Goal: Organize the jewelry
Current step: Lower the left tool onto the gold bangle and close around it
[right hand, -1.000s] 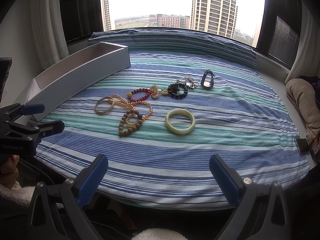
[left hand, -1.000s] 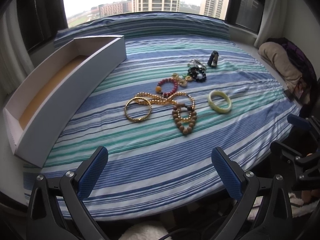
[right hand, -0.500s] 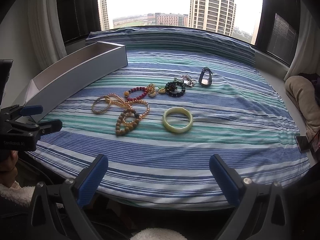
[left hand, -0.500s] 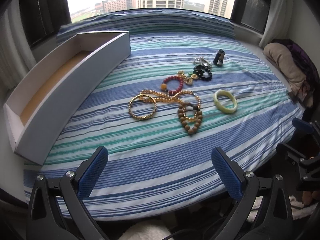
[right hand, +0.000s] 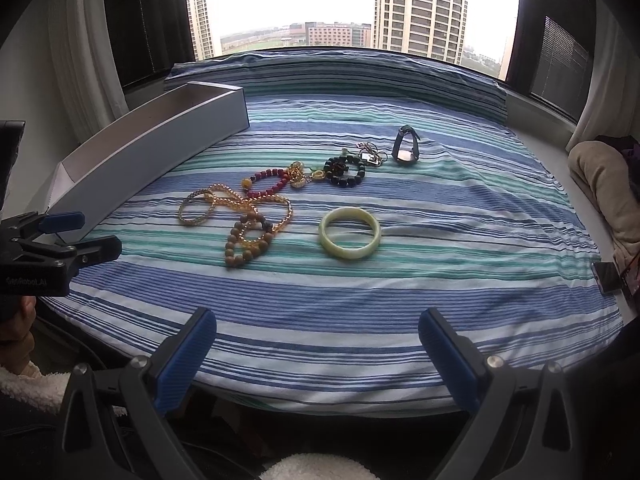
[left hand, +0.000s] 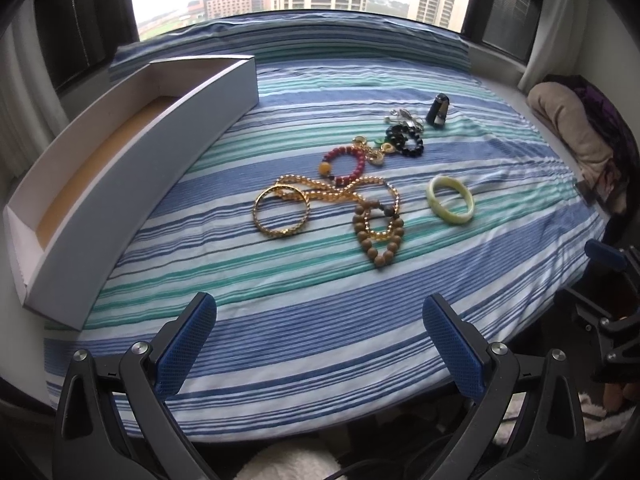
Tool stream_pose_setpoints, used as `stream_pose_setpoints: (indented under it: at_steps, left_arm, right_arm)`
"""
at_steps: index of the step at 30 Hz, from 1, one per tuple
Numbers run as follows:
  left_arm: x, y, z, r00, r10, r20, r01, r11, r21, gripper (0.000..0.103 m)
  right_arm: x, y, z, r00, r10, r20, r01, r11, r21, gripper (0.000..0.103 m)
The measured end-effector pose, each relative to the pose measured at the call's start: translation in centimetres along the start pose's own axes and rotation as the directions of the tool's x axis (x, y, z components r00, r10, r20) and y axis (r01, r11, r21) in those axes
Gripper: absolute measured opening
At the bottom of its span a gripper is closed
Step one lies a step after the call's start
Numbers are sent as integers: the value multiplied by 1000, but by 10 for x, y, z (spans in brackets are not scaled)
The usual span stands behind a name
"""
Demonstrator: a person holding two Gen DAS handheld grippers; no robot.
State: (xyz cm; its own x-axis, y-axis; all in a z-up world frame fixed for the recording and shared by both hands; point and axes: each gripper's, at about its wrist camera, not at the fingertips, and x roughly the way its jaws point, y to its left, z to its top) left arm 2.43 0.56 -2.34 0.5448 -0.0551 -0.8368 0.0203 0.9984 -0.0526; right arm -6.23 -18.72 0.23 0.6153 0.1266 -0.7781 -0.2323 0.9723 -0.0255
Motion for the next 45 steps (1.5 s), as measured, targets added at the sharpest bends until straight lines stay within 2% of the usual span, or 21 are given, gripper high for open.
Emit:
stream_pose_setpoints:
  at_steps: [6, 10, 13, 16, 21, 23, 24, 27, 33, 35, 38, 40, 41, 45]
  left_arm:
    - [2, 6, 6, 1000, -10, -2, 10, 1000, -11, 103]
    - [14, 17, 16, 998, -57, -30, 56, 998, -41, 103]
    - [30, 16, 23, 996, -76, -55, 75, 997, -24, 103]
    - [48, 16, 33, 996, -66, -52, 67, 998, 13, 102]
    - [88, 32, 55, 996, -25, -83, 24, 1000, -13, 102]
    - [99, 29, 59, 997, -14, -76, 15, 1000, 13, 101]
    - [106, 25, 60, 997, 2, -76, 1, 999, 33, 101]
    - [127, 19, 64, 995, 48, -88, -41, 996, 77, 91]
    - [156, 28, 71, 984, 124, -131, -113, 990, 87, 91]
    - [162, 34, 73, 983, 116, -143, -107, 992, 71, 97]
    - [178, 41, 74, 976, 87, -197, -79, 996, 48, 97]
    - [184, 43, 74, 975, 49, -218, -42, 999, 33, 79]
    - [181, 43, 75, 978, 42, -203, -36, 999, 33, 71]
    - [178, 40, 72, 978, 45, -203, -38, 999, 39, 69]
  right_arm:
    - [-2, -2, -2, 1000, 1, 9, -1, 1000, 2, 103]
    - [2, -8, -4, 1000, 6, -9, -6, 1000, 25, 103]
    - [3, -12, -5, 1000, 6, -11, -6, 999, 38, 103]
    - [2, -15, -5, 1000, 3, -9, -3, 999, 46, 103]
    - [4, -23, -9, 1000, 2, -22, 0, 997, 75, 103]
    - [5, -26, -10, 1000, 0, -27, 2, 996, 85, 103]
    - [5, -27, -10, 1000, 0, -28, 2, 996, 90, 103]
    - [6, -27, -10, 1000, 3, -29, 0, 996, 93, 103]
    - [6, -27, -10, 1000, 1, -29, 2, 996, 93, 103]
    - [8, -29, -10, 1000, 1, -30, 2, 995, 101, 103]
    - [10, -30, -10, 999, 8, -38, -4, 994, 108, 103]
    - [12, -30, -10, 999, 13, -40, -8, 994, 104, 103]
    - [12, -30, -9, 999, 13, -38, -10, 995, 100, 103]
    - [22, -42, 7, 999, 44, -31, -42, 996, 83, 103]
